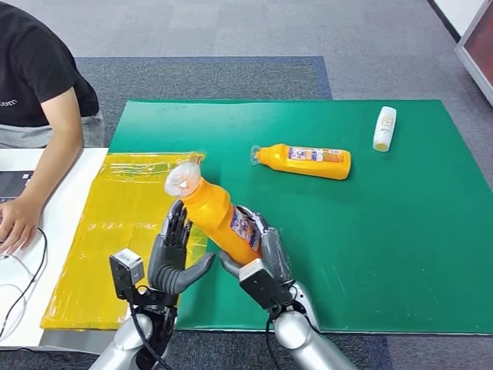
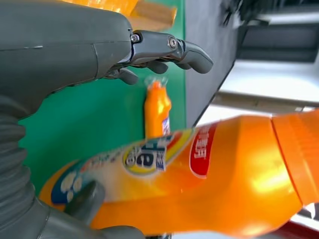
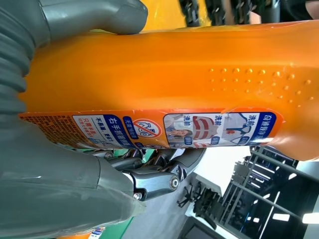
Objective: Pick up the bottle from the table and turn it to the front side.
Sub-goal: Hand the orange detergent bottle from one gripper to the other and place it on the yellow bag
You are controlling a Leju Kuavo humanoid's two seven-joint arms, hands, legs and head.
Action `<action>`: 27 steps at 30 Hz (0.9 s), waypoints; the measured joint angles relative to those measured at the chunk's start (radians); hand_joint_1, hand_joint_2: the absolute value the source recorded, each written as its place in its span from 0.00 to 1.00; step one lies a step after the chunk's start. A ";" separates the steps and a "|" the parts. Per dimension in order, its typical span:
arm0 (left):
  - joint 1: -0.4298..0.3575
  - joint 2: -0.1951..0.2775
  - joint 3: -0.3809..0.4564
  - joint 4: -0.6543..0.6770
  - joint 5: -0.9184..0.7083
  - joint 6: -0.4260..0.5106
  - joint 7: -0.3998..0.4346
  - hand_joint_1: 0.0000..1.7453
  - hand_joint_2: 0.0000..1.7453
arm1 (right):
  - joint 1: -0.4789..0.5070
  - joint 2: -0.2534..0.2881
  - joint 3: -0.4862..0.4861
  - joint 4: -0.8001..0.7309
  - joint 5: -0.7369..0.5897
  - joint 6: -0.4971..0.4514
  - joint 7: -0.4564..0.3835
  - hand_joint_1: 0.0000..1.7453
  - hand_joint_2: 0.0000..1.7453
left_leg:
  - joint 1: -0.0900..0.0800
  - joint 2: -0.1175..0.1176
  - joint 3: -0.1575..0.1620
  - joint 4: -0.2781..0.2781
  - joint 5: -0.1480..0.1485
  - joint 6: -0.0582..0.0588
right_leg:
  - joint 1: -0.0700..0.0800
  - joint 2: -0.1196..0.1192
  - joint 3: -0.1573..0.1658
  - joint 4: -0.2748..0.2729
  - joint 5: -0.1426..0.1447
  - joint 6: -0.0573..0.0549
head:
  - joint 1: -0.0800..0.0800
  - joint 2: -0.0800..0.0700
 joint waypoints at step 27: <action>-0.043 0.033 -0.007 -0.004 -0.169 -0.015 0.025 0.00 1.00 | 0.003 -0.003 0.013 0.040 0.021 -0.010 -0.008 1.00 1.00 | 0.000 0.000 0.000 0.000 0.000 0.000 | 0.000 0.000 0.000 0.000 0.000 0.000 | 0.000 0.000</action>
